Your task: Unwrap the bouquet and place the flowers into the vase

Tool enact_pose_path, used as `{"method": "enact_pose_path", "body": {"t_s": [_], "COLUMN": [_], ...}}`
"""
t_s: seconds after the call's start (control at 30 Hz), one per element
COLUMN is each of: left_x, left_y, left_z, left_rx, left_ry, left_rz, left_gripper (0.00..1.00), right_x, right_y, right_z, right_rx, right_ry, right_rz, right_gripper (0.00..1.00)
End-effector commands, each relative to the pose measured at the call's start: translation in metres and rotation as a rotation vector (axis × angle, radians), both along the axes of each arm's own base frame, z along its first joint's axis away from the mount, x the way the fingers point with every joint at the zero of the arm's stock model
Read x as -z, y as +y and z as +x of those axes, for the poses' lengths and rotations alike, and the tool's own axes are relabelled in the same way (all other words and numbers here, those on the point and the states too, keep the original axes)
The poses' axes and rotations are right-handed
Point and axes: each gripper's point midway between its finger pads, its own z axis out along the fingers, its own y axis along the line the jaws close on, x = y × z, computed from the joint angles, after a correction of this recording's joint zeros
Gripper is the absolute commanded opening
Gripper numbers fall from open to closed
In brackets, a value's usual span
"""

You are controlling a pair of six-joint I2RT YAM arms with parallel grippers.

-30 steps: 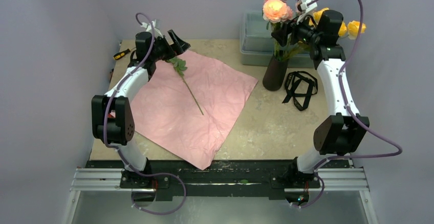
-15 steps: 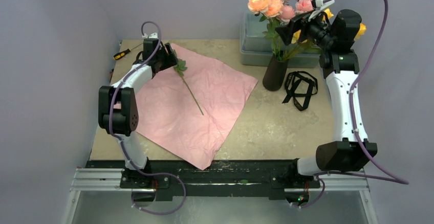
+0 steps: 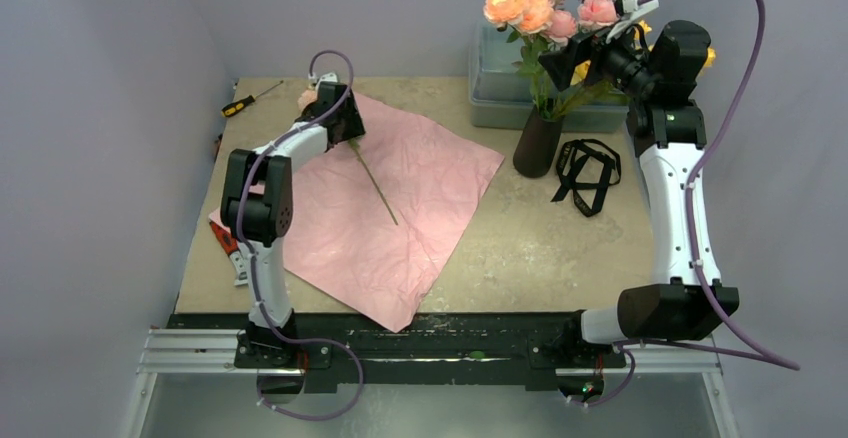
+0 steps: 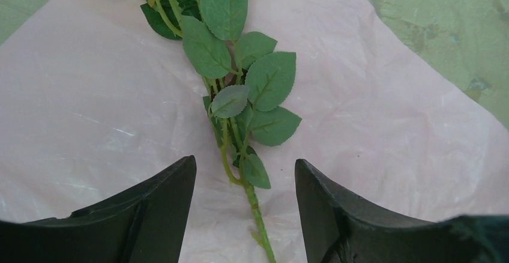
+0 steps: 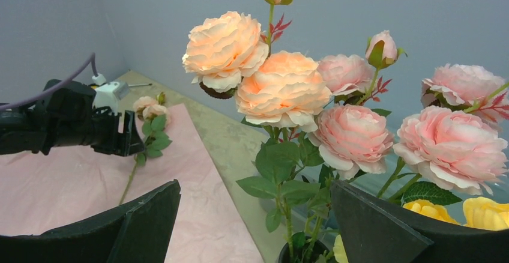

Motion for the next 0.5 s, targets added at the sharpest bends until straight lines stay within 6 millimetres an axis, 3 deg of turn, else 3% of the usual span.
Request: {"method": "enact_pose_path", "body": {"t_s": [0.0,0.27,0.37,0.47], "left_x": [0.002,0.033,0.034,0.024], "left_y": [0.005,0.009,0.014,0.018], "left_z": [0.019,0.023,0.021,0.017], "left_rx": [-0.033,-0.062,-0.079,-0.110], "left_ry": [-0.044,0.005,0.022,0.024], "left_rz": [0.094,0.137,0.150,0.115], "left_gripper": [0.60,0.50,0.39,0.18], "right_x": [-0.032,-0.029,-0.027,-0.029], "right_y": [-0.003,-0.001,-0.001,0.000], "right_z": [-0.014,-0.013,-0.011,-0.010], "right_rx": [0.024,0.013,0.008,0.005], "right_ry": [-0.063,-0.048,-0.044,-0.043], "right_rz": [0.009,0.008,0.006,0.003], "right_gripper": [0.98,0.98,0.98,0.98]}}
